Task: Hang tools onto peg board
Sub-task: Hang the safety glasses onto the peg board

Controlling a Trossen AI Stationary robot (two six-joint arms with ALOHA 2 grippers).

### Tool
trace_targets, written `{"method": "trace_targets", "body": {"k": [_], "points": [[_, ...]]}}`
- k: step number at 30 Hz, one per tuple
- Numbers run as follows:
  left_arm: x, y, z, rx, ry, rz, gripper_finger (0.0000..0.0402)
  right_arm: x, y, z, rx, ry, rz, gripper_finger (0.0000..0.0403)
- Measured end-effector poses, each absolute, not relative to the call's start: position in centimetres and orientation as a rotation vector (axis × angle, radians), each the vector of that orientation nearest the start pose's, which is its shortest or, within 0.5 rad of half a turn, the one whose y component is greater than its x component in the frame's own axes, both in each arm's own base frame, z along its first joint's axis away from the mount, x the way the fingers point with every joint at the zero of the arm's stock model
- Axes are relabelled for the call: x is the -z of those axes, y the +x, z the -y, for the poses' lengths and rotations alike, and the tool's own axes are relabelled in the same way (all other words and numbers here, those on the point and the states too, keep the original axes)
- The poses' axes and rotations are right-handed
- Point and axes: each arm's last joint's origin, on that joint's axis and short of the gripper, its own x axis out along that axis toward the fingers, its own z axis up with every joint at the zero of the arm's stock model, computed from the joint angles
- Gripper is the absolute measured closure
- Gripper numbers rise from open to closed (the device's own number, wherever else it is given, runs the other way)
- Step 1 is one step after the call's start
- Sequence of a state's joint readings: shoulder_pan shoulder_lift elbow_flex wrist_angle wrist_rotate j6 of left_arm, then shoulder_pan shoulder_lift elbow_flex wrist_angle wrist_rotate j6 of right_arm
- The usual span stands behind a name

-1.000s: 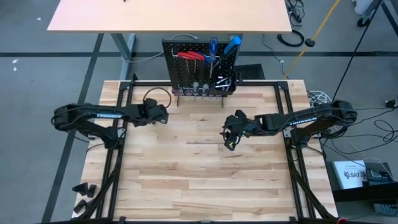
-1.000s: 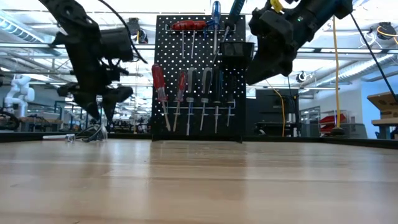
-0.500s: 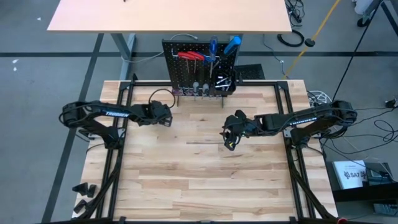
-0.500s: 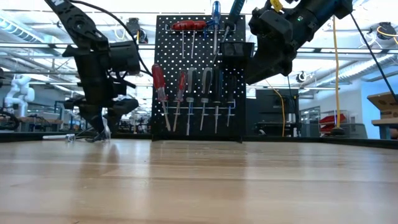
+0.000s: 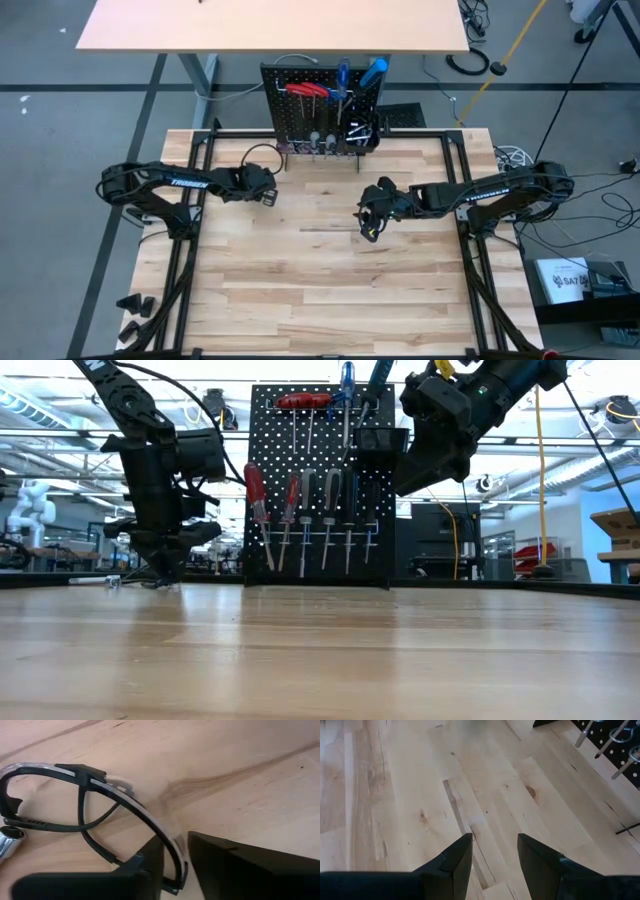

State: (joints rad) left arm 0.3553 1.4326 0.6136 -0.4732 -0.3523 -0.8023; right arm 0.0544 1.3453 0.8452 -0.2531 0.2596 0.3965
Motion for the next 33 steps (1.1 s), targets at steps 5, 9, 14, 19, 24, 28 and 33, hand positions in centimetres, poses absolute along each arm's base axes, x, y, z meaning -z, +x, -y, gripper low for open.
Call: {"method": "trace_targets", "body": {"k": [5,9,14,19,24,28,33], "points": [[-13.6,20.4,-8.7,-1.086,-0.624,-1.006,0.0375,-23.0,27.4,-0.7,0.339,0.258,-0.695,0.0254],[-13.6,20.4,-8.7,-1.076,-0.598,-1.016,0.0385,-23.0,27.4,-0.7,0.34,0.258,-0.697,0.0254],[-14.2,20.5,-8.7,-1.092,-0.526,-1.054,0.0378,-23.0,27.4,-0.7,0.339,0.253,-0.7,0.0254],[-16.3,21.3,-7.6,-1.039,-0.344,-1.113,0.0383,-23.0,27.4,-0.7,0.335,0.241,-0.702,0.0254],[-19.5,22.5,-5.3,-0.985,-0.17,-1.065,0.0384,-23.0,27.4,-0.7,0.334,0.239,-0.703,0.0254],[-21.5,22.3,-2.5,-0.931,-0.102,-1.054,0.0384,-23.0,27.4,-0.7,0.335,0.239,-0.703,0.0254],[-23.1,21.9,1.6,-0.721,0.114,-1.086,0.0384,-23.0,27.4,-0.7,0.335,0.24,-0.702,0.0254]]}}
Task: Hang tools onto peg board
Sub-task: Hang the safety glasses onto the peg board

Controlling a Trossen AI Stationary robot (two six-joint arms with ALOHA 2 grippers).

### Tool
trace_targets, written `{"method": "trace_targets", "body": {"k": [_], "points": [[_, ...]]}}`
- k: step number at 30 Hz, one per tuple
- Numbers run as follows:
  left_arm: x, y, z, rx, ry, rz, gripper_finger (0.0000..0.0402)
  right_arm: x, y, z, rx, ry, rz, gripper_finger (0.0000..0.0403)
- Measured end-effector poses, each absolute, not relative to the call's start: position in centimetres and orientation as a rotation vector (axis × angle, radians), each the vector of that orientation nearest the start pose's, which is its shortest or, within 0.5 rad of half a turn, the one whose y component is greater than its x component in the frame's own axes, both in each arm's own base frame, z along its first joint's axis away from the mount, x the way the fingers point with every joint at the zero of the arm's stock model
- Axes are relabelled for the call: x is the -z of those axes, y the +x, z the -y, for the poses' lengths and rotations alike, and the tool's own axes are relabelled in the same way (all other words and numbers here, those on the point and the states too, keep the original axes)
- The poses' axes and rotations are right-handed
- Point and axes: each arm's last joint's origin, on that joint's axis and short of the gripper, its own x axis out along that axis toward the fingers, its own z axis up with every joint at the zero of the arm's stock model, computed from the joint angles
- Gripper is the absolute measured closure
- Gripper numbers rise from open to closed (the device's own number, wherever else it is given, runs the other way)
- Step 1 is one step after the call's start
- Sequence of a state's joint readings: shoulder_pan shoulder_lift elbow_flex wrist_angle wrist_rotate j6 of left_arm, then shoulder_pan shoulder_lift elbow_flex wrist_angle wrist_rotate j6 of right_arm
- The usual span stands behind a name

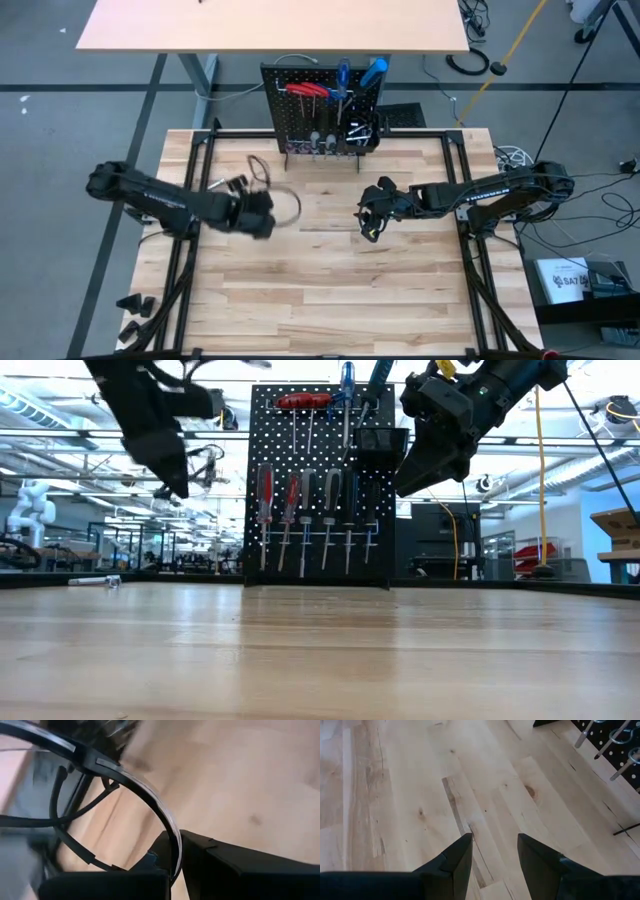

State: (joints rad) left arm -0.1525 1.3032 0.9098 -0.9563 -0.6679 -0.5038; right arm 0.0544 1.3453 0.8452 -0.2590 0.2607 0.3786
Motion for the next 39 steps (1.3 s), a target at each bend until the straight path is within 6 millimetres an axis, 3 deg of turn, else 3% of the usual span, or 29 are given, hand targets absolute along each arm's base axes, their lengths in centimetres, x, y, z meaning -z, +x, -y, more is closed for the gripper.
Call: {"method": "trace_targets", "body": {"k": [3,7,11,14,18,30,39], "points": [[-23.4,22.3,3.9,-0.56,0.325,-1.068,0.0384,-23.0,27.4,-0.7,0.335,0.24,-0.701,0.0254],[-23.1,22.5,6.2,-0.481,0.679,-1.036,0.0384,-23.0,27.4,-0.7,0.335,0.24,-0.698,0.0254],[-22.9,22.6,7.1,-0.554,1.049,-1.016,0.0384,-23.0,27.4,-0.7,0.335,0.24,-0.698,0.0254],[-23.1,22.8,6.6,-0.642,1.226,-1.028,0.0384,-23.0,27.4,-0.7,0.335,0.24,-0.698,0.0254],[-23.7,23.6,4.8,-0.676,1.213,-1.095,0.0384,-23.0,27.4,-0.7,0.335,0.239,-0.698,0.0254],[-28.5,26.0,-2.6,-0.701,1.059,-1.281,0.0384,-23.0,27.4,-0.7,0.332,0.234,-0.699,0.0254],[-29.1,25.9,-6.2,-0.611,1.054,-1.387,0.0384,-23.0,27.4,-0.7,0.325,0.218,-0.703,0.0254]]}}
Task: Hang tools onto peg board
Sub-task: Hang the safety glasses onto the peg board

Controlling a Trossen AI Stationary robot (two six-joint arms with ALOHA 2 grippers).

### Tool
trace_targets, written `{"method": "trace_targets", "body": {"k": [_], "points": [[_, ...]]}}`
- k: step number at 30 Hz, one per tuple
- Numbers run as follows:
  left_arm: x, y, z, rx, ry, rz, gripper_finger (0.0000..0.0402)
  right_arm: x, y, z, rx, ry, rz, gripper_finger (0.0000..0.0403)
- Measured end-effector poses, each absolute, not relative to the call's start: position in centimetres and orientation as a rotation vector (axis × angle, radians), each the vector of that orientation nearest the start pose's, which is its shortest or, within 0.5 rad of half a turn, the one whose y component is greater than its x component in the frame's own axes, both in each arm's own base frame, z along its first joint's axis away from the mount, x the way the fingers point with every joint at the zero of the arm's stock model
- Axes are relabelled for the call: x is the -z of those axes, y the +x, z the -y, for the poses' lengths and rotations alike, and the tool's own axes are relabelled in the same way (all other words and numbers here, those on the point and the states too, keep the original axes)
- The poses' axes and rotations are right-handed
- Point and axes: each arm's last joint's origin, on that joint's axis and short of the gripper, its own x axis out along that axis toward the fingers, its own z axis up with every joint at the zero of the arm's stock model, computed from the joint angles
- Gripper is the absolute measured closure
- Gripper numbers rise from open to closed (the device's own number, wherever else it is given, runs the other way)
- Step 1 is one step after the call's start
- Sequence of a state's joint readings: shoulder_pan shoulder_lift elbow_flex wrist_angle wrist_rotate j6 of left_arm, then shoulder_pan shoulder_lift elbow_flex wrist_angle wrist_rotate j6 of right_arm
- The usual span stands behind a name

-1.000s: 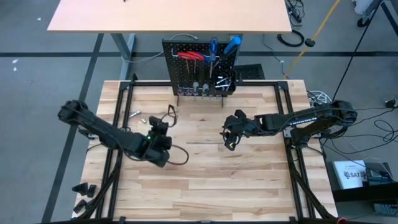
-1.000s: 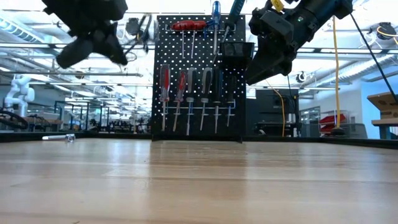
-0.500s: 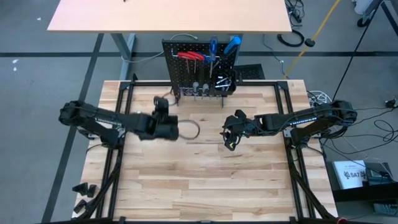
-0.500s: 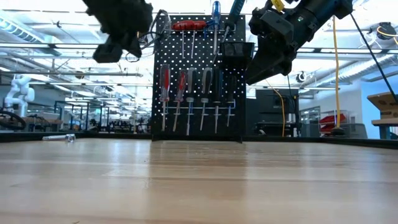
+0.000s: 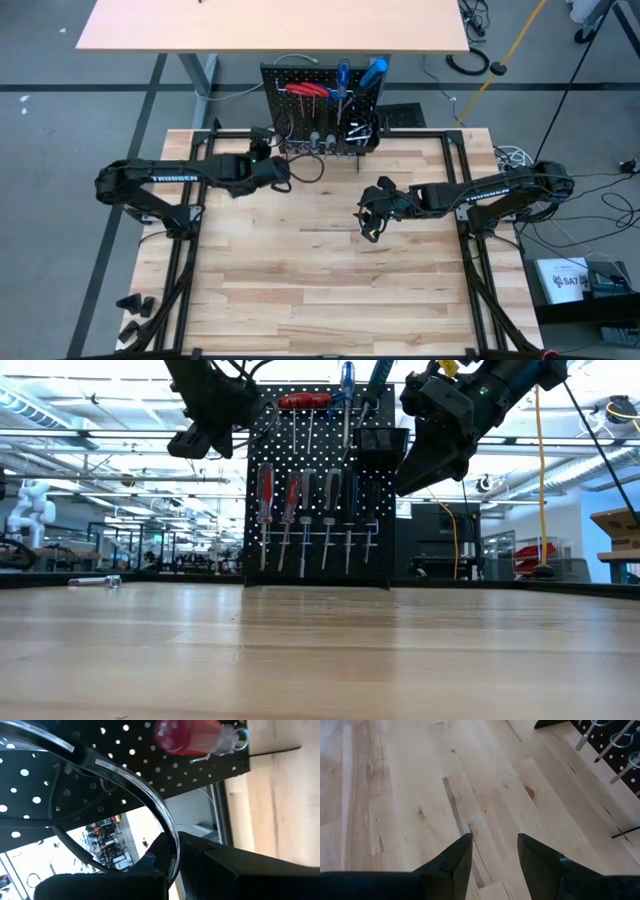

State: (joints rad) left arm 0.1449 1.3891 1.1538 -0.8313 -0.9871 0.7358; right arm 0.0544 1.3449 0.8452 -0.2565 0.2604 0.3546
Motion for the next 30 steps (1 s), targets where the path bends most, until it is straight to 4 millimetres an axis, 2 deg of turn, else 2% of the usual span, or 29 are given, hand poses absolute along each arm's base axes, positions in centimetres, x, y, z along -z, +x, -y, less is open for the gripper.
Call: {"method": "trace_targets", "body": {"k": [15,25,30], "points": [[-29.5,26.3,-6.8,-0.631,1.104,-1.377,0.0384,-23.0,27.4,-0.7,0.32,0.2,-0.713,0.0254],[-31.7,25.0,-6.6,-0.683,1.103,-1.293,0.0384,-23.0,27.4,-0.7,0.319,0.2,-0.712,0.0254],[-31.7,24.9,-6.7,-0.653,1.098,-1.293,0.0384,-23.0,27.4,-0.7,0.319,0.201,-0.707,0.0254]]}}
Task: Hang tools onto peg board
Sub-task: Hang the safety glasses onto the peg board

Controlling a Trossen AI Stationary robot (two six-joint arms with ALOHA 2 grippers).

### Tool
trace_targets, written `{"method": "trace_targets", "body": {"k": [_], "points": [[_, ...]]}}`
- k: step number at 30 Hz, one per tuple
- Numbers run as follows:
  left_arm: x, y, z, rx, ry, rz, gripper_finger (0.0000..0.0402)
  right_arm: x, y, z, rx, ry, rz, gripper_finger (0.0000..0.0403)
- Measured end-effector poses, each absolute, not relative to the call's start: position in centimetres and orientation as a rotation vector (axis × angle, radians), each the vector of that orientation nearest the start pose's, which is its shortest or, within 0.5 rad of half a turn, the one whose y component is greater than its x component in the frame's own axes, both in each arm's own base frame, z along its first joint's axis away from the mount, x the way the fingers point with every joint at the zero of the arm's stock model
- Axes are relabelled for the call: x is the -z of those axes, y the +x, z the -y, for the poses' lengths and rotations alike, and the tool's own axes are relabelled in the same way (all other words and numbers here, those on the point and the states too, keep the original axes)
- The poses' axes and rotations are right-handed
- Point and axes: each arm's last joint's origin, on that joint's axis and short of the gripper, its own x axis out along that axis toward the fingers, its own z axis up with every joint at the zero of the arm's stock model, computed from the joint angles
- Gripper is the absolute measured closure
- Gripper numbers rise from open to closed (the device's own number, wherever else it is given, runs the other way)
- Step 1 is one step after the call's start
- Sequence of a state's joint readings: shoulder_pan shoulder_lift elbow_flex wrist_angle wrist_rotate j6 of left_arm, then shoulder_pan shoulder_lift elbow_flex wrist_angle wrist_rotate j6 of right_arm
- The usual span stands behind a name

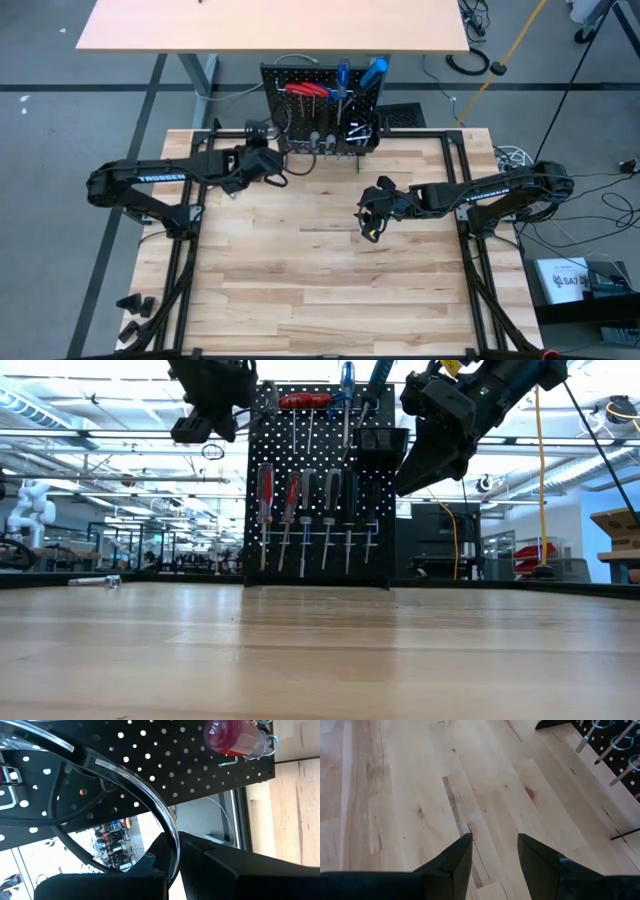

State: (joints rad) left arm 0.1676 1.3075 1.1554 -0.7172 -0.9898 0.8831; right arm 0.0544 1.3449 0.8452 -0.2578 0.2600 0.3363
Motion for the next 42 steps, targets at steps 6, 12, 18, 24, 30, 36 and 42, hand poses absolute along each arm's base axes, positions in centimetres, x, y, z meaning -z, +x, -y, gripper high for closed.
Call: {"method": "trace_targets", "body": {"k": [6,12,18,24,30,36,42], "points": [[-31.6,24.8,-7.2,-0.616,1.1,-1.305,0.0384,-23.0,27.4,-0.7,0.318,0.2,-0.707,0.0254],[-31.6,24.5,-8.1,-0.628,1.092,-1.334,0.0384,-23.0,27.4,-0.7,0.317,0.196,-0.708,0.0254],[-31.6,24.4,-8.5,-0.621,1.095,-1.349,0.0384,-23.0,27.4,-0.7,0.316,0.193,-0.708,0.0254],[-31.6,24.5,-8.4,-0.585,1.109,-1.349,0.0384,-23.0,27.4,-0.7,0.316,0.193,-0.708,0.0254],[-31.6,24.5,-8.4,-0.58,1.114,-1.352,0.0384,-23.0,27.4,-0.7,0.316,0.193,-0.708,0.0254],[-31.7,24.5,-8.8,-0.573,1.139,-1.365,0.0384,-23.0,27.4,-0.7,0.316,0.193,-0.708,0.0254],[-31.9,24.5,-9.5,-0.61,1.119,-1.349,0.0384,-23.0,27.4,-0.7,0.316,0.192,-0.709,0.0254]]}}
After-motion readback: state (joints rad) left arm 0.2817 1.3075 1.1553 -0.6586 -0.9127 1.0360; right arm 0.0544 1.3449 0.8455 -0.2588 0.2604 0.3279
